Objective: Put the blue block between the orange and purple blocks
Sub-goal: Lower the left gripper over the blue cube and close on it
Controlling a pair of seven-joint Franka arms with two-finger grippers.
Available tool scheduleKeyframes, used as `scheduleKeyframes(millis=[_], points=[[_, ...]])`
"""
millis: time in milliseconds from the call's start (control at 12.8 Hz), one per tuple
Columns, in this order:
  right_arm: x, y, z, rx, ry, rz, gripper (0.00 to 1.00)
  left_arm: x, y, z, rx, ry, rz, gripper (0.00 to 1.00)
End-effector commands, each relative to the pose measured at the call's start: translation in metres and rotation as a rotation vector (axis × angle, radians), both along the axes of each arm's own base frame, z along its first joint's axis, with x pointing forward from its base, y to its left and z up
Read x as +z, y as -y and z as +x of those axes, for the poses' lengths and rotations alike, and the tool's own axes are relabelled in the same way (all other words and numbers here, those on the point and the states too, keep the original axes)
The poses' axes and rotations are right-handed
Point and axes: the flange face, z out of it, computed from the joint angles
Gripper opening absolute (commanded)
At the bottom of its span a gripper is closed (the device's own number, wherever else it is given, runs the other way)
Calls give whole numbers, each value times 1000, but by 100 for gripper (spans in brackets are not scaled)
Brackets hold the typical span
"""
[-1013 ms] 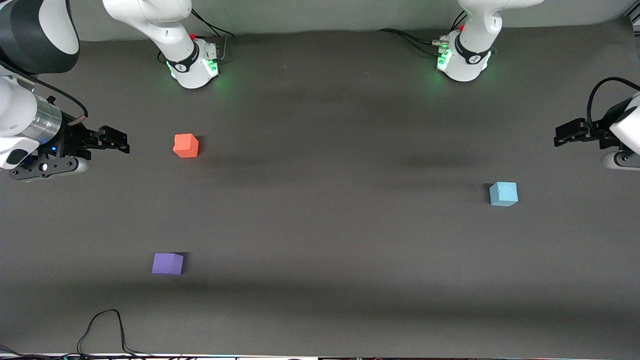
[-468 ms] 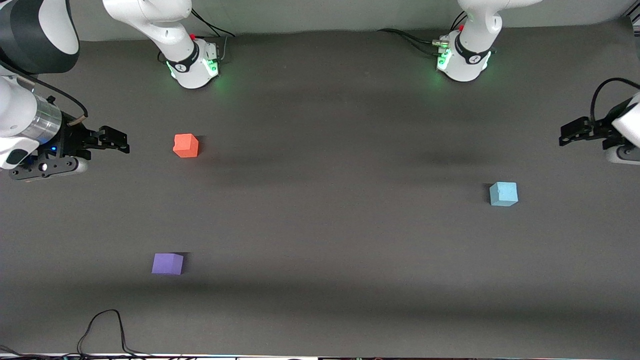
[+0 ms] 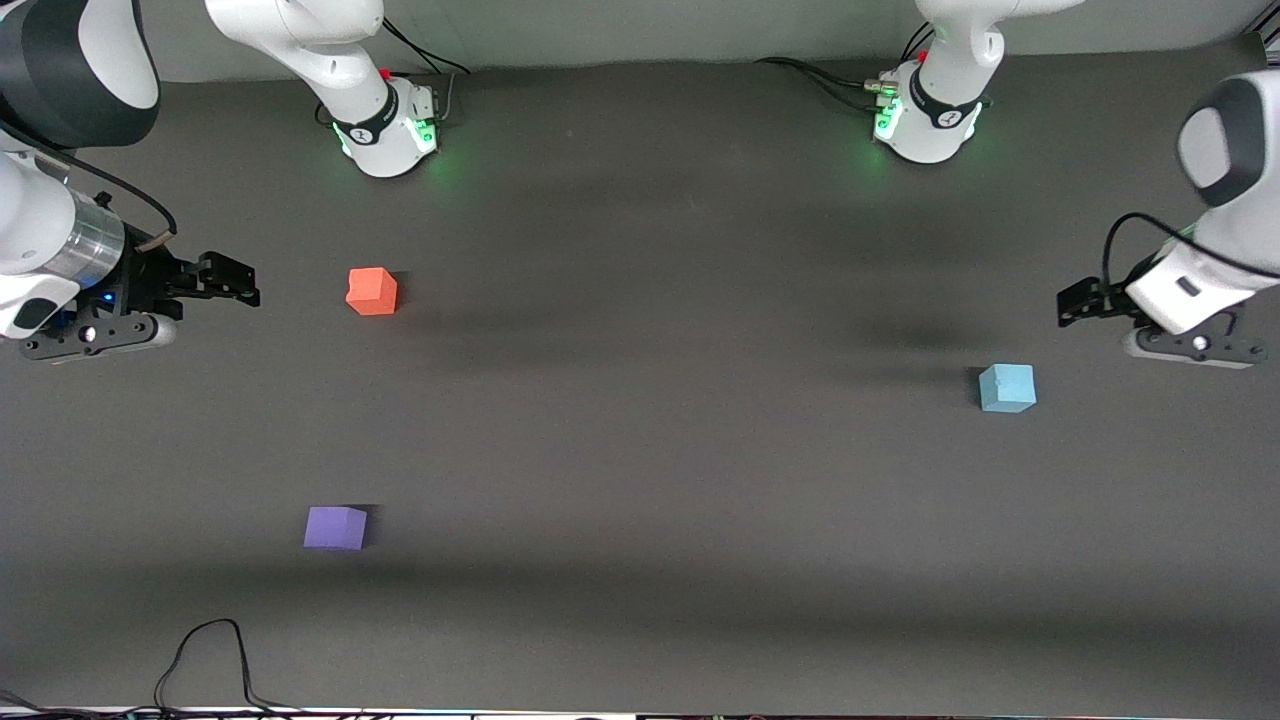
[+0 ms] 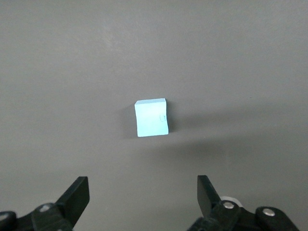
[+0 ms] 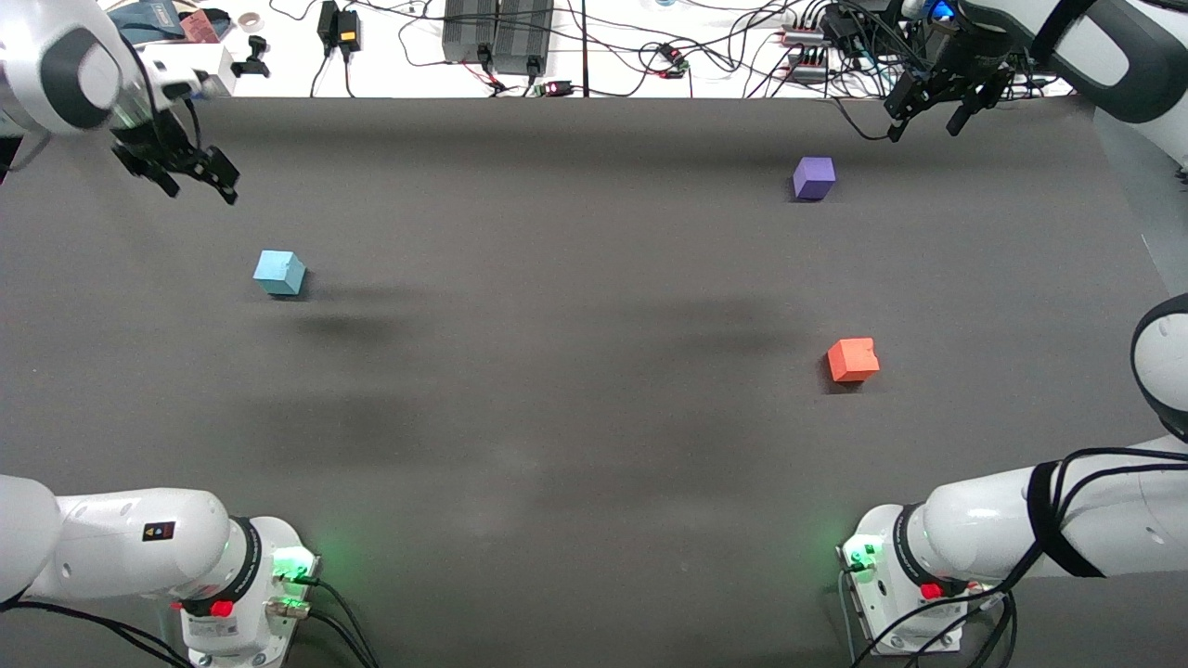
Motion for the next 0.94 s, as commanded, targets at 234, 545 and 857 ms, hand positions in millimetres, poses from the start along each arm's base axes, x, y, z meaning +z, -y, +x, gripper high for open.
scheduleKeyframes(millis=[234, 545, 857], points=[[1, -8, -5, 17, 7, -2, 100, -99, 1, 10, -31, 42, 3, 100], [1, -7, -5, 9, 4, -3, 100, -174, 1, 13, -34, 85, 2, 100], [-2, -3, 1, 3, 13, -2, 100, -209, -3, 10, -27, 62, -2, 100]])
